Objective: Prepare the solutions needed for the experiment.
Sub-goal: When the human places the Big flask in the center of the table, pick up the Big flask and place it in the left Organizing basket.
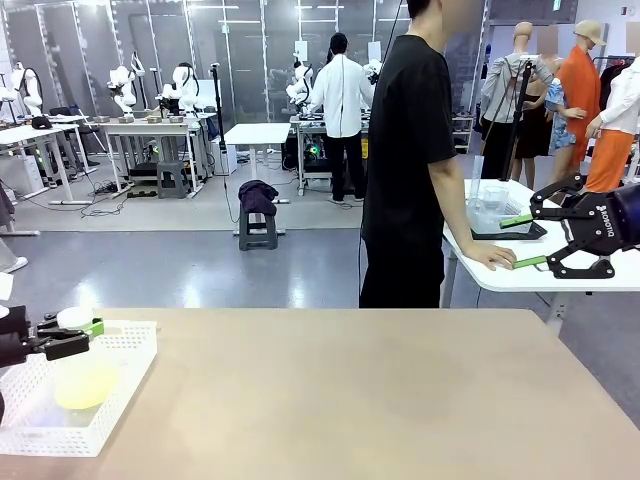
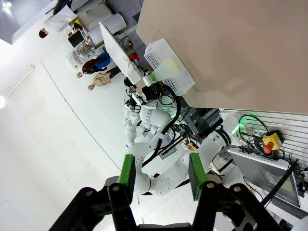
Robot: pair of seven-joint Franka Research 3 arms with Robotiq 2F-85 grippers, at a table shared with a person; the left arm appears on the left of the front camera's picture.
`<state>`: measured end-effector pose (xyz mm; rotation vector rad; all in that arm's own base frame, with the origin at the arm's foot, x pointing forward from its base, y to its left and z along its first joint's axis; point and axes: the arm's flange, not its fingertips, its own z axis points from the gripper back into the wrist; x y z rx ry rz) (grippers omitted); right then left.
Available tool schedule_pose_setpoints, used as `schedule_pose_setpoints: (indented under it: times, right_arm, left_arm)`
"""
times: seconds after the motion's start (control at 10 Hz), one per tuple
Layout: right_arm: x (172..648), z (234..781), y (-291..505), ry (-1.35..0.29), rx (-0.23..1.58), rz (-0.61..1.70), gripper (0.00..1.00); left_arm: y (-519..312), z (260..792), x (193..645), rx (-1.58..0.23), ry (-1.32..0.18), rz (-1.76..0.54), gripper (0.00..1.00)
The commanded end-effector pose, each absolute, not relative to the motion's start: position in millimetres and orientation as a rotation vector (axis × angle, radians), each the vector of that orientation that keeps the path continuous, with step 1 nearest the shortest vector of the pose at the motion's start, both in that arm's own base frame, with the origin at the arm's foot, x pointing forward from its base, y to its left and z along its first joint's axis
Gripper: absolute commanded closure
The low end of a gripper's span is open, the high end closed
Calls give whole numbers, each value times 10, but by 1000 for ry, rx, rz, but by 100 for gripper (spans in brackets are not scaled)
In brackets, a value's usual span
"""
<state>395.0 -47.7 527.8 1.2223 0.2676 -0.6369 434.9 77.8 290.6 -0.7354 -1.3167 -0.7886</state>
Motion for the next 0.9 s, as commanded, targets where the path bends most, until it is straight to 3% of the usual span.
schedule_pose_setpoints:
  times: [0.0,0.1,0.2,0.8]
  right_arm:
    - [3948,5293,-474,266,1235,-629,43]
    - [3948,5293,-474,266,1235,-629,43]
    - [3948,5293,-474,266,1235,-629,43]
    - [3948,5293,-474,266,1235,-629,43]
  left_arm:
    - [723,2839,4354,-707,-1367,-783,100]
    - [711,2822,4347,-713,-1358,-787,100]
    - [711,2813,4334,-711,-1354,-785,65]
    - [723,2780,4136,-705,-1349,-802,5]
